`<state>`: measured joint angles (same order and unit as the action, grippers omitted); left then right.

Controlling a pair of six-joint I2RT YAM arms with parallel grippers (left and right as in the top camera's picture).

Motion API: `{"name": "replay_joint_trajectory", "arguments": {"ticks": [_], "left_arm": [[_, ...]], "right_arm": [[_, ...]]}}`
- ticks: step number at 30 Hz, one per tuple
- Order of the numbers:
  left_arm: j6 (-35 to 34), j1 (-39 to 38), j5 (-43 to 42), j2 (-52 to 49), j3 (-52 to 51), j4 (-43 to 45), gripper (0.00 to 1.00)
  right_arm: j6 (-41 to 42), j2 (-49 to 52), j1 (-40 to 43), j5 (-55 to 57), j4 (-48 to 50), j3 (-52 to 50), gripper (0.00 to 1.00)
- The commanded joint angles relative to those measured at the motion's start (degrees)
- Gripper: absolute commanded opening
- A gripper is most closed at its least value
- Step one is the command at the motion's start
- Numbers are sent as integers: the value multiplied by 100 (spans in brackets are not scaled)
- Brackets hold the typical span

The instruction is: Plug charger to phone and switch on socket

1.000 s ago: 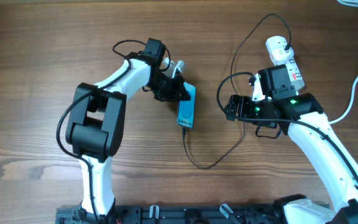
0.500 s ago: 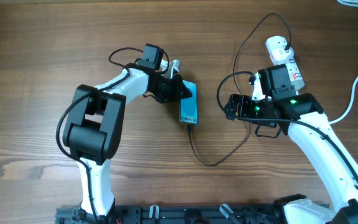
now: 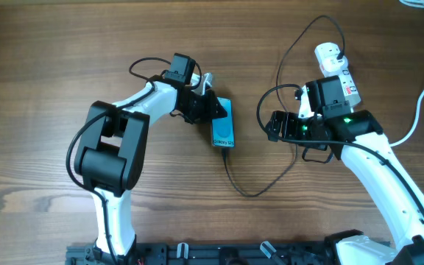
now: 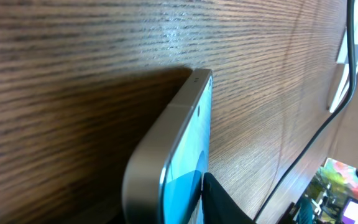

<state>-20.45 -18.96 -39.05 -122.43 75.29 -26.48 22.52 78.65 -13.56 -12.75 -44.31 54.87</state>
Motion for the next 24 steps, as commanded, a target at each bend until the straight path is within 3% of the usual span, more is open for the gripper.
{"name": "replay_joint_trajectory", "arguments": {"ticks": [1,10,18,21,24], "left_arm": [[46,24,1598,-413,-306,-315,23],[48,24,1622,-413,-306,-332,32],[46,109,1620,-411,-306,-424,30],[24,254,1620,-323,-264,-678,26],[28,463,1622,184,-166,-1106,28]], "right_arm": [[61,11,7,114,101,-48,100],[63,11,7,111,146,-48,100],[63,11,7,111,142,-48,100],[61,11,7,111,140,-48,100],[63,13,7,111,140,-48,100]]}}
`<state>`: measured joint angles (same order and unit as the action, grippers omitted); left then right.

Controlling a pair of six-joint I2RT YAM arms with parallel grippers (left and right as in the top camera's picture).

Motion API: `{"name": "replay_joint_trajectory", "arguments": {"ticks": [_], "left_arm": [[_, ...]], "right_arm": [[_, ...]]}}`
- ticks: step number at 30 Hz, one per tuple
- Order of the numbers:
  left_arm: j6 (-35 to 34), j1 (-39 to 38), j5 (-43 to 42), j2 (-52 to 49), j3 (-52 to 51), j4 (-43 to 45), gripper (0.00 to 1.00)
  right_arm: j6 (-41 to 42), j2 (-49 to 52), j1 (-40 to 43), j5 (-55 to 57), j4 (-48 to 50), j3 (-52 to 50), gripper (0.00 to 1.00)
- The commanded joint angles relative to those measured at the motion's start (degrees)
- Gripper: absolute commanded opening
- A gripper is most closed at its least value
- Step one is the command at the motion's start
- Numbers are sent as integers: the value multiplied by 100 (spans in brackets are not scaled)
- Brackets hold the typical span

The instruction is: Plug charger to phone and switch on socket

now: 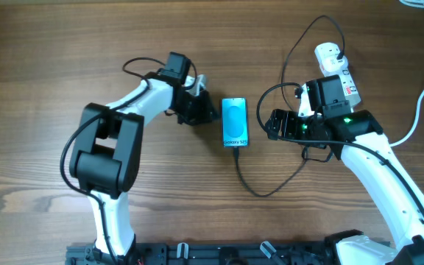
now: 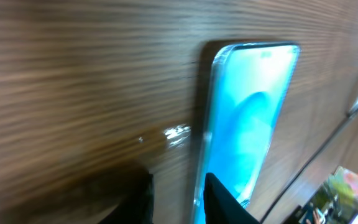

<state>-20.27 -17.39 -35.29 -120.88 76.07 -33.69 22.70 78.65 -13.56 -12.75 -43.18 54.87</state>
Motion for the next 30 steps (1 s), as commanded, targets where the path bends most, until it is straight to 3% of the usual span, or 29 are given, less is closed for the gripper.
{"name": "replay_joint_trajectory", "arguments": {"ticks": [1,8,9,11,17,20,25,30], "left_arm": [[33,374,1246,422,-232,-529,33],[28,175,2579,3567,-234,-1449,60],[26,76,2811,3971,-234,-1600,90],[24,-140,3244,4680,-234,-1893,98],[-772,-835,4815,6334,-234,-2706,100],[-684,-911,5239,6787,-236,-2754,100],[155,-909,5661,6756,-236,-2422,100],[667,-658,5659,6046,-236,-1482,100]], "right_arm": [[44,11,7,111,20,-48,99],[39,11,7,114,-39,-48,100],[42,11,7,114,-35,-48,100],[42,11,7,114,-33,-48,100],[39,13,7,114,-33,-48,100],[42,11,7,114,-33,-48,100],[44,17,2,114,2,-48,100],[42,17,2,114,2,-48,100]]}}
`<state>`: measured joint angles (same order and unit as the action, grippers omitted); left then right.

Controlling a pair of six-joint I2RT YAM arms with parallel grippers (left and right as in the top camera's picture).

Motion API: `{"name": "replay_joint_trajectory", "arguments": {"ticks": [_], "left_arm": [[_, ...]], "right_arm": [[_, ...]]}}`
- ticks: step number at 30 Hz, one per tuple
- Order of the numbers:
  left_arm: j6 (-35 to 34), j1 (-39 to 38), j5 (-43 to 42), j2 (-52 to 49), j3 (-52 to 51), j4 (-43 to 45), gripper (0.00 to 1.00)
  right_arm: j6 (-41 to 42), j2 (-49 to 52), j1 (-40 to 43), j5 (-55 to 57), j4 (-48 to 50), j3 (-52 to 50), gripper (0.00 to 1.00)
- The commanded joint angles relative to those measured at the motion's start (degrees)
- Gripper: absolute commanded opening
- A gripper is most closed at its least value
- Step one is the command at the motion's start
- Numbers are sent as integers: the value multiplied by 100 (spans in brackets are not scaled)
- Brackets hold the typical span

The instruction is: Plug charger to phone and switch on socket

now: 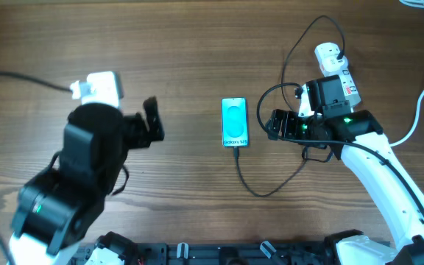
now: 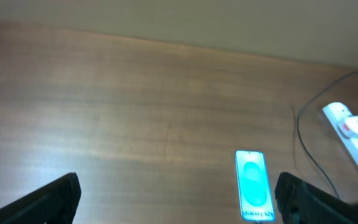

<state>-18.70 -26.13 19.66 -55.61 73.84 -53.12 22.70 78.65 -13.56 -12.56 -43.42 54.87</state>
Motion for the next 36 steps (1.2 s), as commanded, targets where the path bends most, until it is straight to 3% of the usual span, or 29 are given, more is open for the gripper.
{"name": "replay_joint_trajectory", "arguments": {"ticks": [1,4,9,13,18,20,24,27,36], "left_arm": [[629,382,129,-688,-13,745,100],[1097,1014,-710,-1252,-13,1493,100],[1255,2133,-1915,-1727,-11,3228,100],[1878,2728,-2013,-1729,-11,3768,100],[1853,3427,-1987,-1665,-11,4262,100],[2146,3528,-1985,-1565,-11,4142,100],[2424,3526,-2140,-898,-11,3731,100],[2356,3526,-3115,-2,-11,3482,100],[1928,3526,-3836,2234,-11,3713,100]], "right_arm": [[44,17,2,94,26,-48,100],[42,22,2,94,7,-48,100],[153,22,2,94,13,-48,100],[149,22,2,94,4,-48,100],[151,22,2,94,20,-48,100],[146,22,2,96,9,-48,99],[151,22,2,264,13,-48,100],[151,22,2,356,9,-48,100],[472,20,2,356,-76,-48,100]]}}
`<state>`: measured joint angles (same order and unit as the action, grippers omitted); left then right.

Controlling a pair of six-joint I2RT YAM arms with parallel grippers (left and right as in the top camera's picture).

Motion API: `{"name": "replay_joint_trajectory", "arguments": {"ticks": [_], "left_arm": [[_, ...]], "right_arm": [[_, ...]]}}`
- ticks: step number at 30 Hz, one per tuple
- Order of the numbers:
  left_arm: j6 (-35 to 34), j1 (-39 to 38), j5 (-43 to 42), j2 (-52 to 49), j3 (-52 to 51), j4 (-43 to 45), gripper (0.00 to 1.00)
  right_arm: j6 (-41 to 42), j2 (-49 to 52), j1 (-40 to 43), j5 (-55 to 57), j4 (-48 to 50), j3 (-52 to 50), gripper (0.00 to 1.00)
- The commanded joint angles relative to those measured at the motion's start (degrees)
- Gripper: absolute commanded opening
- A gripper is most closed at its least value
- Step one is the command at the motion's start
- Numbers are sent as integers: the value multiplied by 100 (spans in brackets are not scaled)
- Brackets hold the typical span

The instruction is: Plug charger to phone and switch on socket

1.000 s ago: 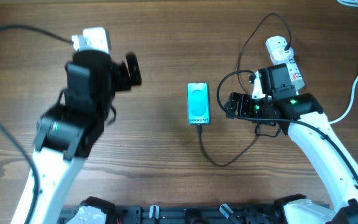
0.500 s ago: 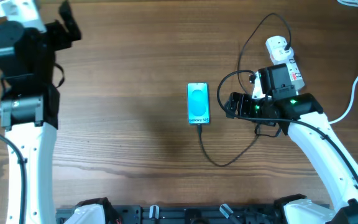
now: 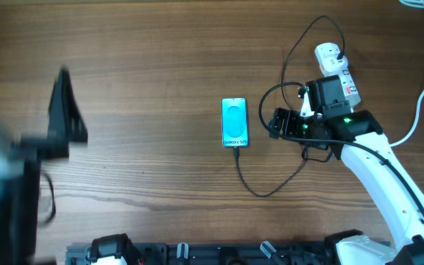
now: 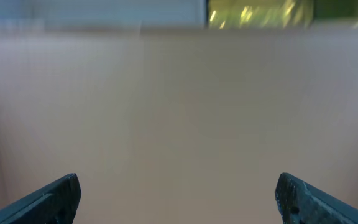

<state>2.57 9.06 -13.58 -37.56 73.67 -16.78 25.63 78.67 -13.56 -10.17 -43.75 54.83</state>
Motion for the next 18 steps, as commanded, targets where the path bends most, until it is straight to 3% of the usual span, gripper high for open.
{"name": "replay_joint_trajectory", "arguments": {"ticks": [1,7,18], "left_arm": [[-195,7,-503,551,7,120,100],[-192,24,-503,1178,7,57,100],[-199,177,-507,2977,-892,192,100]], "right_arm": [[179,17,2,118,-42,-44,100],[1209,17,2,715,-201,-44,100],[2009,-52,4,1217,-260,-44,100]]}}
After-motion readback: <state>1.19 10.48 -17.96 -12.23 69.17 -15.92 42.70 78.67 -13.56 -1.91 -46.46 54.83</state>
